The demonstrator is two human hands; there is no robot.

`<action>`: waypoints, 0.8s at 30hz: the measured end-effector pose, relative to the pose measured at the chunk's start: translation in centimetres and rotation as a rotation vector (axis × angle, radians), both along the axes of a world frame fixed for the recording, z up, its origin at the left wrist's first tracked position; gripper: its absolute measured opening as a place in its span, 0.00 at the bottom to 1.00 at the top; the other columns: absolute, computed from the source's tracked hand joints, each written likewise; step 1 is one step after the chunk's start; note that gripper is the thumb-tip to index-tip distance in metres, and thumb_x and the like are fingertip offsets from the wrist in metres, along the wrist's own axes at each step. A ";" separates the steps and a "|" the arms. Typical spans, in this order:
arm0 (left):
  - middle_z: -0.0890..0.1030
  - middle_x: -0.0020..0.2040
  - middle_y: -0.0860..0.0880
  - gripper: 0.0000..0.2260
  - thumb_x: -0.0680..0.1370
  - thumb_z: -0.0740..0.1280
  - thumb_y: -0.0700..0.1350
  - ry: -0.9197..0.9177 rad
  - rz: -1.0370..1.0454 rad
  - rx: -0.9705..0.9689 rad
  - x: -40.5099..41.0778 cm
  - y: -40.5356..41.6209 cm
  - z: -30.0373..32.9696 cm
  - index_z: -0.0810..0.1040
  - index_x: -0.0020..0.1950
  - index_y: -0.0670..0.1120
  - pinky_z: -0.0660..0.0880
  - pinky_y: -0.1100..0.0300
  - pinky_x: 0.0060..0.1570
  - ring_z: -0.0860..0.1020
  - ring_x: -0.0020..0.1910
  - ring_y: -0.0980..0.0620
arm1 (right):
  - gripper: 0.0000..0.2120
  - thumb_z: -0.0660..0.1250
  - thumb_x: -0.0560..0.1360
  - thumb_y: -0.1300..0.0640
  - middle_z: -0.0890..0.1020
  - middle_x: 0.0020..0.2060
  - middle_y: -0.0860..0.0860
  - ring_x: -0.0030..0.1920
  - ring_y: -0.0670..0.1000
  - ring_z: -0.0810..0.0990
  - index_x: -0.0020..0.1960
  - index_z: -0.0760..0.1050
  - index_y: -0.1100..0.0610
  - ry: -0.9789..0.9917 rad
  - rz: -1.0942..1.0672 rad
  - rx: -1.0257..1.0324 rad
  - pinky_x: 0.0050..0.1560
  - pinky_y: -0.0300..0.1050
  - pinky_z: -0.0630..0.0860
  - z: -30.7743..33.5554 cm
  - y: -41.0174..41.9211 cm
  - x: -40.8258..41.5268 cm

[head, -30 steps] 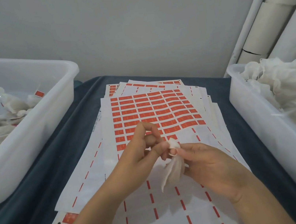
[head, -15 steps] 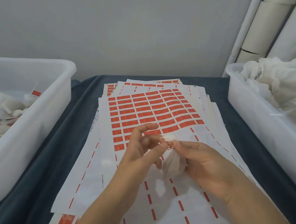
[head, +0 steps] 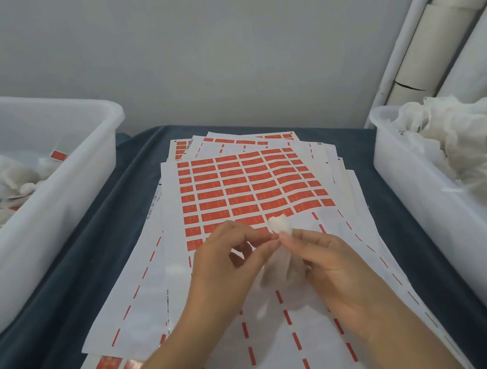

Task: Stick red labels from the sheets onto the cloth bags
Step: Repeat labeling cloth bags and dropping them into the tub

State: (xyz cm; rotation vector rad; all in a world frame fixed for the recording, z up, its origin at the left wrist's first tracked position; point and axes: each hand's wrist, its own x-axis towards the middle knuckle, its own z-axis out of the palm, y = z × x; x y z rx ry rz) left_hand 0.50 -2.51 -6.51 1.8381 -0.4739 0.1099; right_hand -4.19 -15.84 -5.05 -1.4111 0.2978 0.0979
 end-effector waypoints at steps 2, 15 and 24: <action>0.79 0.36 0.60 0.06 0.68 0.70 0.51 0.096 0.003 -0.017 0.1 0.0 0.0 0.77 0.33 0.61 0.72 0.75 0.38 0.75 0.42 0.64 | 0.18 0.67 0.67 0.47 0.84 0.51 0.46 0.57 0.50 0.79 0.54 0.81 0.52 -0.012 -0.007 -0.053 0.63 0.49 0.73 -0.1 0.1 0.0; 0.71 0.33 0.46 0.06 0.64 0.70 0.40 1.253 -0.428 -0.773 1.4 2.2 1.7 0.78 0.38 0.41 0.65 0.67 0.23 0.65 0.25 0.55 | 0.17 0.66 0.66 0.44 0.83 0.42 0.40 0.45 0.39 0.80 0.55 0.74 0.40 -0.091 0.129 -0.205 0.39 0.27 0.74 -0.3 0.1 0.1; 0.72 0.31 0.48 0.07 0.68 0.65 0.40 1.143 -0.262 -1.018 2.0 2.8 2.2 0.72 0.45 0.43 0.66 0.68 0.22 0.66 0.25 0.56 | 0.17 0.63 0.69 0.44 0.80 0.42 0.29 0.46 0.29 0.76 0.57 0.70 0.31 -0.095 0.192 -0.176 0.46 0.29 0.69 -0.2 0.2 0.4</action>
